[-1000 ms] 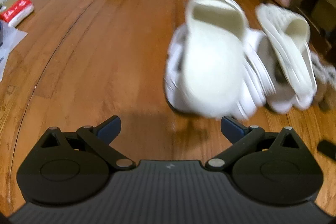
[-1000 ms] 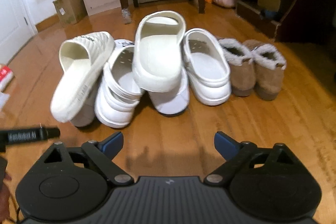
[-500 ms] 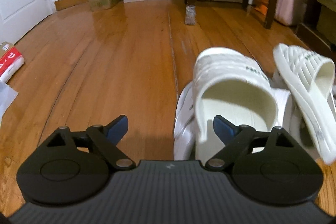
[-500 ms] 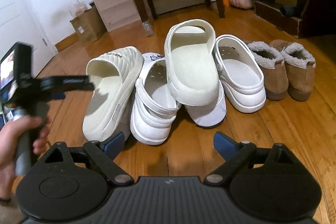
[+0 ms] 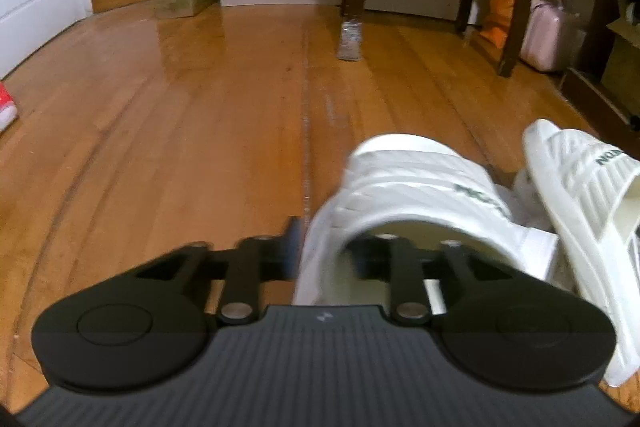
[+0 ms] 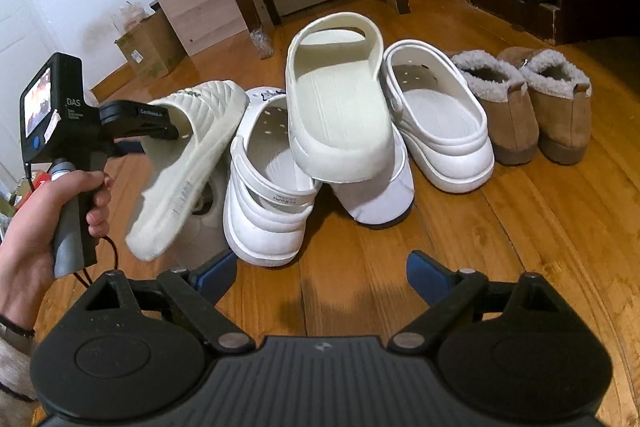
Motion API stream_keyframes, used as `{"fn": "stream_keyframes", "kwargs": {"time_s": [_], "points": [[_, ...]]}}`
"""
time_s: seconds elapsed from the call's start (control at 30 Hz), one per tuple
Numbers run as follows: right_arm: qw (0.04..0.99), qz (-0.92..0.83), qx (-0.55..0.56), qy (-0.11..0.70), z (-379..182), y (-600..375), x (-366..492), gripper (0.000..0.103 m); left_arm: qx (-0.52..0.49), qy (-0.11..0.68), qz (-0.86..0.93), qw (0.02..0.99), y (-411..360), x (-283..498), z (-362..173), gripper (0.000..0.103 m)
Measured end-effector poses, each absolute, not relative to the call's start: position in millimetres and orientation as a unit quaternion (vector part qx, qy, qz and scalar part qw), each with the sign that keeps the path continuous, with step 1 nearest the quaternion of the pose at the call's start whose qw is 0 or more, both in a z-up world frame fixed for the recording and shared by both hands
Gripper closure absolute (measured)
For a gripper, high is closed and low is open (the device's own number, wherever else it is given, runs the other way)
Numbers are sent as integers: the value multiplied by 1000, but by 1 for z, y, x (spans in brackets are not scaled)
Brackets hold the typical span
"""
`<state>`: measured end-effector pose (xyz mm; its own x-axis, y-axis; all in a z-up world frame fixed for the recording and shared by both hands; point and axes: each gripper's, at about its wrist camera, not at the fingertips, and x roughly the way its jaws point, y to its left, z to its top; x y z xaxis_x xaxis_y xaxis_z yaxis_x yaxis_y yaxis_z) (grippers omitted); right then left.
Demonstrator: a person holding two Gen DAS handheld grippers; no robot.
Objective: Organize scattered shoes
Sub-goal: 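Reach the left gripper to a white NEON slide and close on it, then lift the white NEON slide with the left gripper away from the row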
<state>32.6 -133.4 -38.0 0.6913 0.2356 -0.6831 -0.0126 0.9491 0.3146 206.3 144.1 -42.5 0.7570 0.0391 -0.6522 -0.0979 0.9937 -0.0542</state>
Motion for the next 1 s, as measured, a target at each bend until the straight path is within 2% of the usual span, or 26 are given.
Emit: {"fn": "stream_keyframes", "kwargs": {"time_s": [0.13,0.17,0.2,0.53,0.67,0.87,1.0], "points": [[901,67,144,403,-38,-134,33,8,-57,329,44,942,141,192,-40,94],[894,68,143,419,-39,-134,35,3,-66,329,47,941,142,189,-40,94],[887,68,142,435,-39,-135,37,2,-74,329,52,940,144,183,-40,94],[879,65,131,453,-32,-151,26,2,-94,328,34,939,138,106,-26,94],[863,66,160,474,-38,-177,-1,3,-99,335,-1,937,127,60,-22,94],[830,14,224,511,-77,-223,-70,4,-104,360,-44,926,107,12,-23,94],[822,6,263,506,-92,-244,-101,4,-100,365,-68,923,81,-6,-28,93]]}}
